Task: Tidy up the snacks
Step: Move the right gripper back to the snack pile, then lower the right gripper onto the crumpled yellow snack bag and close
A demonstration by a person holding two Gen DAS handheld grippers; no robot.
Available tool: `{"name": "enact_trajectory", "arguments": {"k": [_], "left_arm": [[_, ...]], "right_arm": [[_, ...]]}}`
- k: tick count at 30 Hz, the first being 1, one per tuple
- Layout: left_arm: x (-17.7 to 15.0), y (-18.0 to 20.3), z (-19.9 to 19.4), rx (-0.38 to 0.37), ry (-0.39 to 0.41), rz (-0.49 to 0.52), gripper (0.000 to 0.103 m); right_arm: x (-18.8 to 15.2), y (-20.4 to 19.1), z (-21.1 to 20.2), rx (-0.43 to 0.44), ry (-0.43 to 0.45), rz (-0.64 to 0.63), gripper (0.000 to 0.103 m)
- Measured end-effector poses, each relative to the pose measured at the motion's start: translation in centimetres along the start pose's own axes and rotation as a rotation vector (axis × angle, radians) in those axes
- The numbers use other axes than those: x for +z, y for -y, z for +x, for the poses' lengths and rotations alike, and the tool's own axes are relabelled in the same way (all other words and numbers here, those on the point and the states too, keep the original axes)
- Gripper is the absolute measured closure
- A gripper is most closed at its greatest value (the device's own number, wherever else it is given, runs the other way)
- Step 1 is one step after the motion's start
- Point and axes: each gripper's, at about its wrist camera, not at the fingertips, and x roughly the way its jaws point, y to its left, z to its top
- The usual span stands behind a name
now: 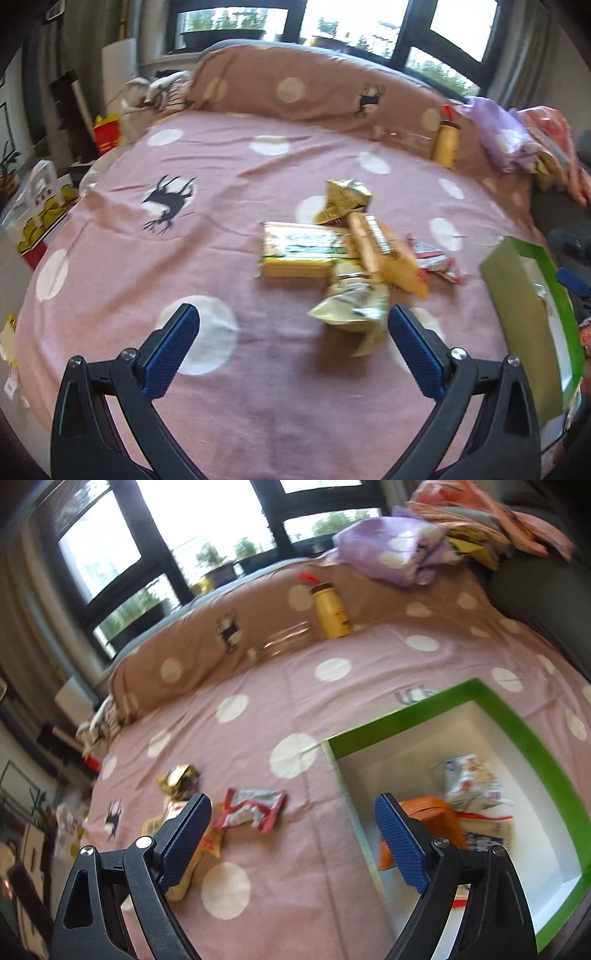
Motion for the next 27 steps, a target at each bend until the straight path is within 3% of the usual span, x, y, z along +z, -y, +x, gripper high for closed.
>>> {"name": "enact_trajectory", "arguments": {"k": [4,9,13,17,23,27], "left_arm": [[0.1,-1.9,0.4,-0.021,-0.014,-0.028,0.001],[0.4,-3.8,0.9,-0.006,-0.042,-0.085,0.001],[0.8,-5.1,1.1,0.001,-0.060,-0.135,0.001],[1.0,-6.6,1.0,-0.023,-0.067,-0.217,0.001],[1.6,-6.9,0.7,-0.120,-0.074,-0.260,0.001],[1.9,-7.8,0.5,-0.115,-0.067,-0.283,0.001]], "right_arm": [[-1.0,-1.9,1.8,0.087,-0.083,-0.019,0.013],[-1.4,-4.9,4.0,0.105,-0.152,-0.052,0.013],[-0.5,-8.5,5.7,0.122,-0.181,-0.094,0.013],[1.1,-12.4,9.5,0.168,-0.267,-0.126,0.013],[2.6,-16.7,15.8,0.060,-0.291,-0.196,0.013],[2.6,-17.2,18.1,-0.052,-0.287,-0.211,0.013]]}}
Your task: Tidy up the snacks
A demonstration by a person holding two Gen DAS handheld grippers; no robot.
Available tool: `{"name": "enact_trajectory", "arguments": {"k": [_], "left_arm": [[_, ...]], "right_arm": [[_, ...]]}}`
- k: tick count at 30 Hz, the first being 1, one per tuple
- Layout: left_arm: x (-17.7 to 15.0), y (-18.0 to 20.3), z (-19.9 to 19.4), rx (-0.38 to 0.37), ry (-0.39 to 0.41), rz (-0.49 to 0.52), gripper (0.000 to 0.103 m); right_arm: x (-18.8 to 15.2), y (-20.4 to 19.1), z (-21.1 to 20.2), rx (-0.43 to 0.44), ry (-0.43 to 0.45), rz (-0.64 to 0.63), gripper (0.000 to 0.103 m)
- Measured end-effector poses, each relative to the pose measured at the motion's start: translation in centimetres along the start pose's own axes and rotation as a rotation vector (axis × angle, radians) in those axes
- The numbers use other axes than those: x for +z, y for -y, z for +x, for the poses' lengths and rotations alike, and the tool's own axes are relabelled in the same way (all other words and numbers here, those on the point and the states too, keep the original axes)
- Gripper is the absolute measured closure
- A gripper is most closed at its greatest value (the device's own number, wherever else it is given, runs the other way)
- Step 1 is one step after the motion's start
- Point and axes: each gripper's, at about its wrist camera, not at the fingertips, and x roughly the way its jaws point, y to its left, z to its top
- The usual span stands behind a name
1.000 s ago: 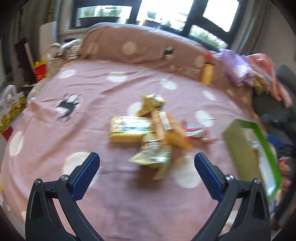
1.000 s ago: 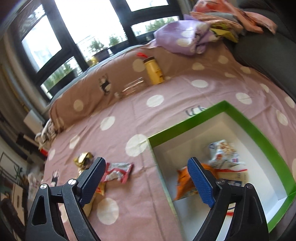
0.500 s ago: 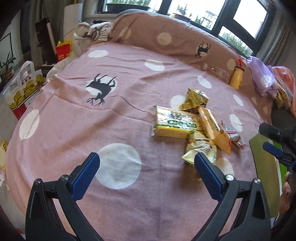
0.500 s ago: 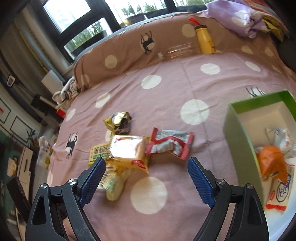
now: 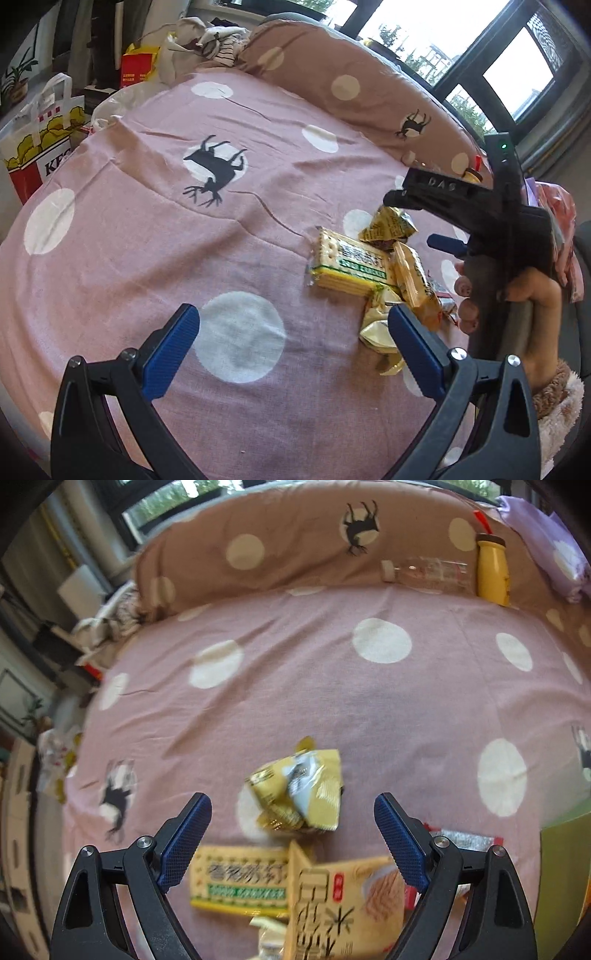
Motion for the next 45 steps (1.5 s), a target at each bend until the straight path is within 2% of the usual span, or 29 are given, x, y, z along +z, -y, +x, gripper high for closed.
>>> {"name": "enact_trajectory", "arguments": {"k": [2,5,6,8,9,12,16,21,27,32,36,41,44,45], "left_arm": [[0.2,-0.3,0.0,0.026,0.011,-0.016,0.001],[0.1,-0.2,0.3,0.027,-0.002,-0.007,0.001],[0.1,-0.1,0.3,0.023,-0.005,0.000,0.001],[0.0,0.2,0.2,0.016,-0.002,0.011,0.001],[0.0,0.2,0.2,0.015,-0.001,0.013,0.001],[0.0,0.1,0.3,0.017,-0.011,0.014,0.001],[0.0,-0.2,0.4,-0.107,-0.040,-0.031,0.001],[-0.3,0.8,0.4,-0.070,-0.037,0.010,0.001],[-1.0,1.9,0.4,-0.070,-0.033,0.052,0.001],[-2.0,3.1,1.2,-0.060,-0.064,0.104,0.001],[-2.8,4.2,1.9,-0.058,-0.087,0.146,0.001],[-4.0,5.4,2.9,-0.054,-0.129,0.198,0.001],[-4.4,5.8,3.2,-0.094,-0.152,0.198,0.001],[-4.6,6.1,3.2,-0.112,-0.161,0.206,0.001]], "right_arm": [[0.2,0.2,0.8,-0.005,0.009,0.008,0.013],[0.3,0.5,1.8,0.042,-0.019,0.034,0.013],[0.3,0.4,2.0,0.048,-0.030,0.033,0.016],[0.1,0.6,2.4,0.045,-0.036,0.029,0.029],[0.0,0.8,2.6,0.040,-0.041,0.029,0.042],[-0.3,1.3,1.8,0.060,-0.013,0.044,0.048],[-1.0,2.2,-1.4,0.076,0.039,0.043,0.048],[-3.6,3.9,-7.7,0.158,0.114,0.043,0.048],[-9.1,5.3,-11.2,0.241,0.131,0.030,0.048],[-13.0,6.3,-10.0,0.299,0.032,0.021,0.048],[-14.4,7.0,-8.0,0.356,-0.061,0.043,0.048],[-14.5,8.0,-7.9,0.278,-0.063,0.081,0.047],[-14.6,10.0,-7.9,0.316,-0.052,0.160,0.045],[-14.5,10.7,-8.2,0.328,-0.040,0.187,0.040]]}}
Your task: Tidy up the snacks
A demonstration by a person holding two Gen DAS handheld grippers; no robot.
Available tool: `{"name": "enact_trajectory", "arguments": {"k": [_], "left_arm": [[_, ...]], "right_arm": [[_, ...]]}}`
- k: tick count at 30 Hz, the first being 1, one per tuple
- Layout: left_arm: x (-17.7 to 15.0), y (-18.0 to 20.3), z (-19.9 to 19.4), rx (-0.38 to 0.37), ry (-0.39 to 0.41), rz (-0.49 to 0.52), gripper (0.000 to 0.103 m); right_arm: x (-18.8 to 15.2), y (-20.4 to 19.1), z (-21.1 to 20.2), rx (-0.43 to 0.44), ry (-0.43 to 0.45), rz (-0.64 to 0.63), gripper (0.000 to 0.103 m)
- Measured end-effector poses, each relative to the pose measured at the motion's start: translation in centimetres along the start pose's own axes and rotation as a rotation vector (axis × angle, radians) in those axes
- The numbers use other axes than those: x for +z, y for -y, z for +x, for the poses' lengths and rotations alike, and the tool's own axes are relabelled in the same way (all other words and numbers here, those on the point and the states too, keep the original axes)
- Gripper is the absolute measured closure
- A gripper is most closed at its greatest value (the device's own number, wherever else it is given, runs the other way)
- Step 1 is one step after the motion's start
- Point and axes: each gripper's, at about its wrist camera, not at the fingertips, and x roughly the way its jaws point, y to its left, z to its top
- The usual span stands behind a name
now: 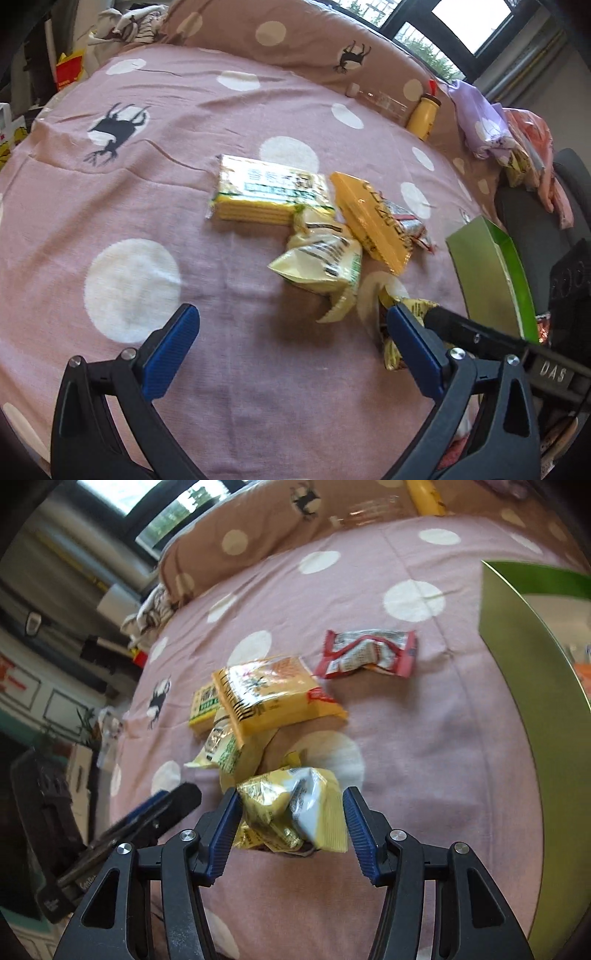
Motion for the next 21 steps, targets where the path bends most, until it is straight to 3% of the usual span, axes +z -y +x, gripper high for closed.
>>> {"name": "enact_trajectory", "arguments": {"k": [2,6,10,21], "left_arm": [[-0.3,0.8,0.2,-0.017,-0.012,0.022,0.001],[-1.1,2.5,0.6,-0.079,-0.044,0.071,0.002],[-1.8,4.4,0.5,-0.155,-0.058,0.116,0.002],[-3.3,7.8,3.0,-0.195,-0.095,0.210,0.011]], "right_arm": [[0.0,0.6,-1.2,-0.005,0.043,0.013,0.035],[-0.3,1.0,-3.0,0.017,0.093,0.015,0.035],[-0.6,0.3,-2.5,0.053,0.062,-0.019,0.035],[-1.0,2.1,-0.6,0.031,0.004,0.045,0.034]]}}
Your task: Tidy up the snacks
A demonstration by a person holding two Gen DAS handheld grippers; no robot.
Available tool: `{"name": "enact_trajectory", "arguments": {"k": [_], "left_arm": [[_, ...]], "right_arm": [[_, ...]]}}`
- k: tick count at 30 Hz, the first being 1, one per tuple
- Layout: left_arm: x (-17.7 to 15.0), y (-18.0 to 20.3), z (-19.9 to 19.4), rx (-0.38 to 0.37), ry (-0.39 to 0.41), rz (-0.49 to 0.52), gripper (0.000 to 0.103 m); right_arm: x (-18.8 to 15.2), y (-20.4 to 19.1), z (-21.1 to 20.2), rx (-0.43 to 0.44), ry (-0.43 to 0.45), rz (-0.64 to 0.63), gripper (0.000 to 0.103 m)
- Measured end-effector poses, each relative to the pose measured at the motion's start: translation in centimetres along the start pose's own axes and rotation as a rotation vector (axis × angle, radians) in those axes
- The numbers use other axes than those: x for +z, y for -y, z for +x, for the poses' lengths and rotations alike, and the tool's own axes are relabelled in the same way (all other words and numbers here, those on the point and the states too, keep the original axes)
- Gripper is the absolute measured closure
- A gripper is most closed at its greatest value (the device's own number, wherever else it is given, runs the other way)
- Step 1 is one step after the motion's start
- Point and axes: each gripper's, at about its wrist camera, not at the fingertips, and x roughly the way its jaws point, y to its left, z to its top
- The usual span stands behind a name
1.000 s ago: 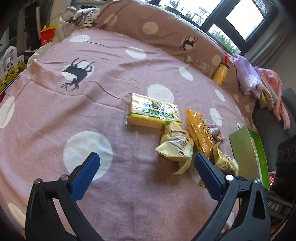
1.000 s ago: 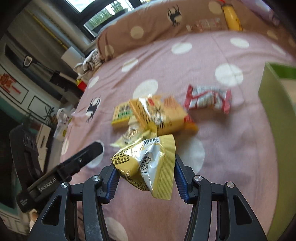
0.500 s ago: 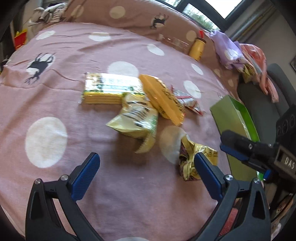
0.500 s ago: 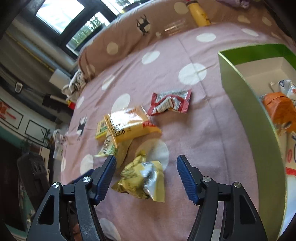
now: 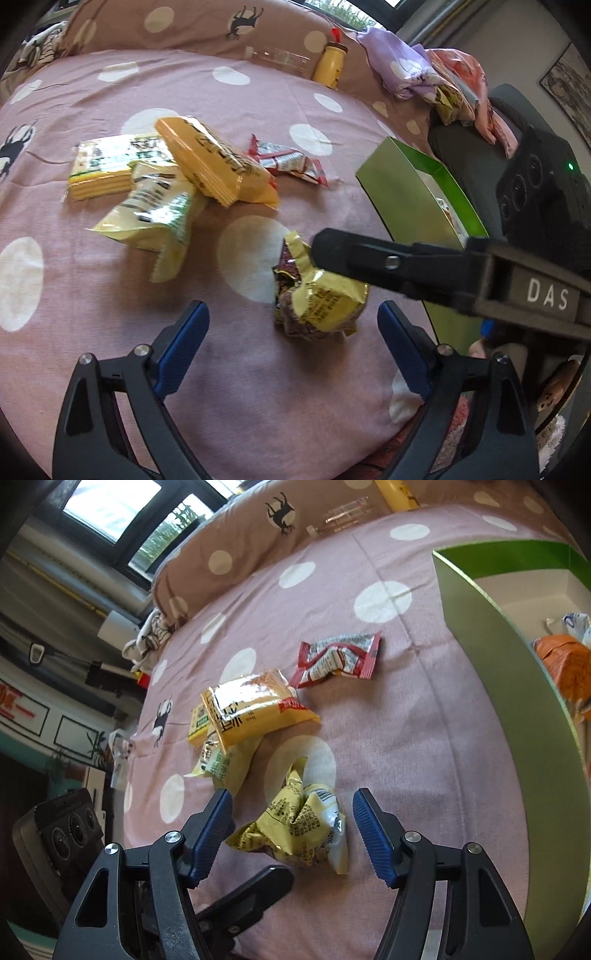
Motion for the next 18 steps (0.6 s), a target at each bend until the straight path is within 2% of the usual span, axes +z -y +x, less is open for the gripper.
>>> {"name": "enact_trajectory", "arguments": {"k": [4,5,7,10,18], "left_arm": [[-0.2,0.4,1.1,-0.002,-0.013,0.020,0.029],[-0.2,0.3,1.3,-0.012,-0.016,0.015,0.038],[-0.2,0.2,1.5,-0.034,-0.016,0.006,0.049],[-0.2,0.4,1.3,-0.021,-0.007,0.016,0.049],[0.1,1.4,-0.8,-0.017,0.058,0.035,0.049]], "right_arm": [[-0.1,-0.1,1.2,0.020,-0.035,-0.003,0.036],[-0.2,-0.2,1.2,0.015,-0.036,-0.010,0.038],[-0.3,-0.5,1.4,0.016,-0.041,-0.028,0.047],[-0.4,-0.8,1.0,0.015,-0.022,-0.044,0.052],[-0.4,-2.1,-0.9,0.049,0.045,-0.085,0.052]]}}
